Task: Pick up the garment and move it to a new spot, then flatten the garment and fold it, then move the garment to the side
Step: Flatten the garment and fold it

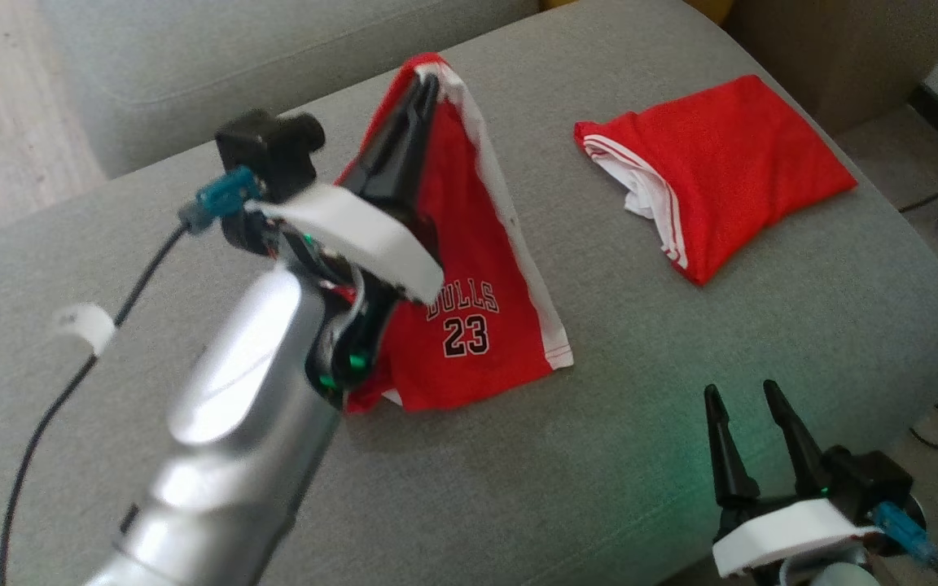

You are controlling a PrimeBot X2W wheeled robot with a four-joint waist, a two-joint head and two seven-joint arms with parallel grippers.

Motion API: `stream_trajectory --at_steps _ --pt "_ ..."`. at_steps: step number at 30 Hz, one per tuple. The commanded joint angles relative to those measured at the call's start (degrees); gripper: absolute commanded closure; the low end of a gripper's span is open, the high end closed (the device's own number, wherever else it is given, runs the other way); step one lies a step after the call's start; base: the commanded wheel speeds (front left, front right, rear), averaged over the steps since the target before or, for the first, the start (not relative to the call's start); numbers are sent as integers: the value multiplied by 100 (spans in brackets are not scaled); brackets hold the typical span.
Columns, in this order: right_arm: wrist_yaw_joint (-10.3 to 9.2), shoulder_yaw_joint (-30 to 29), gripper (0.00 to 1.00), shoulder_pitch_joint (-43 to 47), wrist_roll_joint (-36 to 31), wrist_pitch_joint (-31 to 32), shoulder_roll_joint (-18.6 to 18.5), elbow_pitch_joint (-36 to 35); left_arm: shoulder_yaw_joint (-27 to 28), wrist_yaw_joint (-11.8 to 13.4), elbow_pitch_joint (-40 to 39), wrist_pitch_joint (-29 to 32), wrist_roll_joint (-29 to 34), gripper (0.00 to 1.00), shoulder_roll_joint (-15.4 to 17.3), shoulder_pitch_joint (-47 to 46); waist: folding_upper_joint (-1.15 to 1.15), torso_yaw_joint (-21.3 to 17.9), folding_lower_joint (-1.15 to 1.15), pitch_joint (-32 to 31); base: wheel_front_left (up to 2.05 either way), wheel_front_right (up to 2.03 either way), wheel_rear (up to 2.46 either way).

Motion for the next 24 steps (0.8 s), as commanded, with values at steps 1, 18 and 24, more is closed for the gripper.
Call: stream_trajectory --at_steps 1,18,24 --pt "39 100 0 -137 -22 -79 -37 -193 118 -63 -305 -8 -38 100 83 15 0 85 0 -56 0 0 0" --pt "39 -221 0 180 -357 -79 -37 -283 313 357 -2220 1007 -1331 100 1951 4140 0 1364 0 -228 0 0 0" --pt "39 -229 0 226 -526 -79 -37 -254 431 193 -1456 752 -1548 100 1956 4500 0 1776 0 -268 0 0 0"
